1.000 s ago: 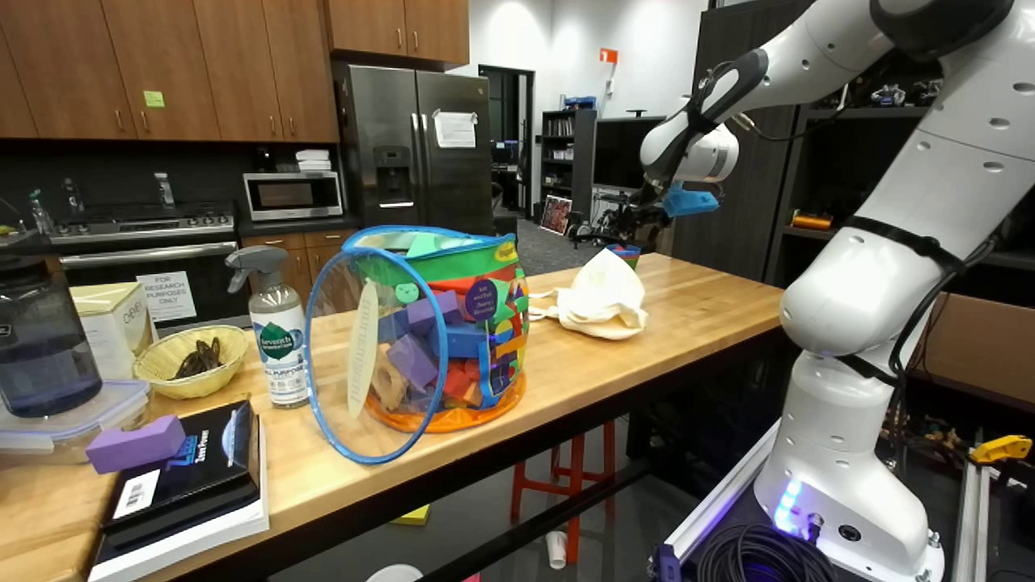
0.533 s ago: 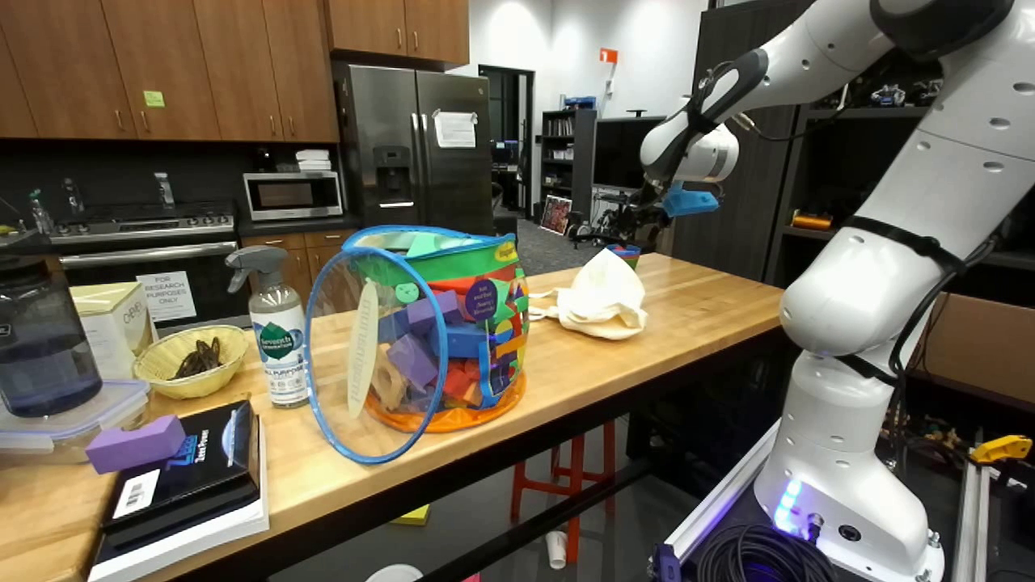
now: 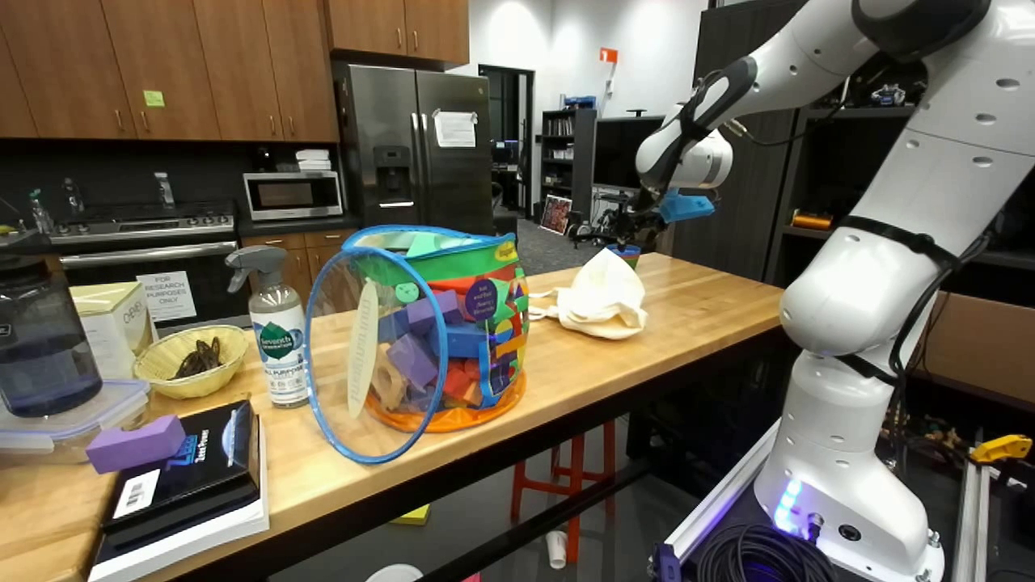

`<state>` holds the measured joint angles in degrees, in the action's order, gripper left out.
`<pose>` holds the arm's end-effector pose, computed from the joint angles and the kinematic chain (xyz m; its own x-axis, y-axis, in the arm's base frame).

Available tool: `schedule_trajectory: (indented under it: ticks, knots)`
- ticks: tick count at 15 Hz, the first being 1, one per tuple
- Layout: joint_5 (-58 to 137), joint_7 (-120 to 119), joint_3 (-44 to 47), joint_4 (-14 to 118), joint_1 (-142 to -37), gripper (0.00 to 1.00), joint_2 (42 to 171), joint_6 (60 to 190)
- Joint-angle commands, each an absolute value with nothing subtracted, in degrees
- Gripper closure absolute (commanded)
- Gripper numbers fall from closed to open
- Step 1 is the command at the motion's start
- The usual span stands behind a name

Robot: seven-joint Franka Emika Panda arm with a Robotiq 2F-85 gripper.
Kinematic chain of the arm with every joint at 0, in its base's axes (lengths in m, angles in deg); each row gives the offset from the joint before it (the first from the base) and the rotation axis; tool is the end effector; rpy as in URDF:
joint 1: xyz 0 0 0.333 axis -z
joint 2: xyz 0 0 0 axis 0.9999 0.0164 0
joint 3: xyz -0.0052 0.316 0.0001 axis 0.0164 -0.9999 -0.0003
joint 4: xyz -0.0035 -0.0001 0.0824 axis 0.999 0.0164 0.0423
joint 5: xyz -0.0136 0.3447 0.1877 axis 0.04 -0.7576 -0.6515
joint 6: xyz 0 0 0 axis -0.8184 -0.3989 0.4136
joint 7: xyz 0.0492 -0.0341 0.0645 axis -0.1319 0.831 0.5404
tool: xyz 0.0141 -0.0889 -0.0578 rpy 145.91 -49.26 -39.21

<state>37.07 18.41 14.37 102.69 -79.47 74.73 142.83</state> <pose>0.4242 -0.2123 0.4201 0.9003 -0.1723 0.3997 -0.2042 -0.9782 0.0383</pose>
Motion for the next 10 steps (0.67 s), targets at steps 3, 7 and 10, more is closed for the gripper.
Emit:
schedule_trajectory:
  ticks: [3, 7, 10]
  knots:
    - [35.1, 21.8, 14.6, 98.8, -80.2, 0.00, 81.8, 146.9]
    - [32.8, 24.9, 14.3, 96.2, -80.5, 0.00, 86.7, 150.6]
    - [28.5, 29.3, 14.6, 93.9, -81.7, 0.00, 90.7, 153.6]
